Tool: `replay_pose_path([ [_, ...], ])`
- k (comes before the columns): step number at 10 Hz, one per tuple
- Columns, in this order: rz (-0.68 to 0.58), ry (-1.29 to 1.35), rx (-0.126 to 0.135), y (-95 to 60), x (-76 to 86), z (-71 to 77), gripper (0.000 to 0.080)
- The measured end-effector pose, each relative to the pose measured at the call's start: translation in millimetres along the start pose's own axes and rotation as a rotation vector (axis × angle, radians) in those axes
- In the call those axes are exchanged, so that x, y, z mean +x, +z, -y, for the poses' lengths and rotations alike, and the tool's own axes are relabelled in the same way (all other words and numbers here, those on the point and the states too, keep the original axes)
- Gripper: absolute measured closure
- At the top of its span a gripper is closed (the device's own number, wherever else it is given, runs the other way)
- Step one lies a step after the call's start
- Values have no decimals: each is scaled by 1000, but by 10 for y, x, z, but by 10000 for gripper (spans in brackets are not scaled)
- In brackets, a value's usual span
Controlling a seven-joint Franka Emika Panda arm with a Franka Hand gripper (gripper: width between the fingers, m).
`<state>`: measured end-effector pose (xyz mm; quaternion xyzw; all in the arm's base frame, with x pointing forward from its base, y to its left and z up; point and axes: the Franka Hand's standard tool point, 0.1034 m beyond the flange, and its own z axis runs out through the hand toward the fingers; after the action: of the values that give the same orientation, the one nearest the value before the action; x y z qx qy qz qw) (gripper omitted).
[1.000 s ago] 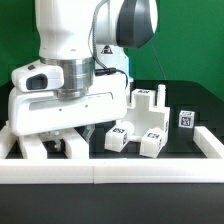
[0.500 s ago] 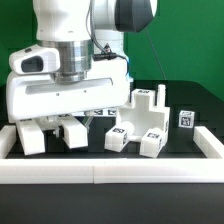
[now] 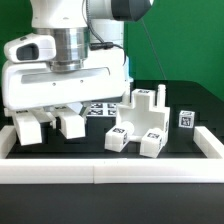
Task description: Assemble chair
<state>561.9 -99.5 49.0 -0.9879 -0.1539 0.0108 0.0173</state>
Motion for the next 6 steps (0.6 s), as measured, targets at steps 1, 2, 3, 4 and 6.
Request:
replay_pose_path([
  [1, 0, 0, 0, -2, 0, 0, 509],
  [2, 0, 0, 0, 2, -3, -1, 509],
  [3, -1, 11, -1, -14, -10, -3, 509],
  [4, -6, 58, 0, -106, -68, 19, 509],
  [6, -5, 143, 11, -221, -161, 92, 509],
])
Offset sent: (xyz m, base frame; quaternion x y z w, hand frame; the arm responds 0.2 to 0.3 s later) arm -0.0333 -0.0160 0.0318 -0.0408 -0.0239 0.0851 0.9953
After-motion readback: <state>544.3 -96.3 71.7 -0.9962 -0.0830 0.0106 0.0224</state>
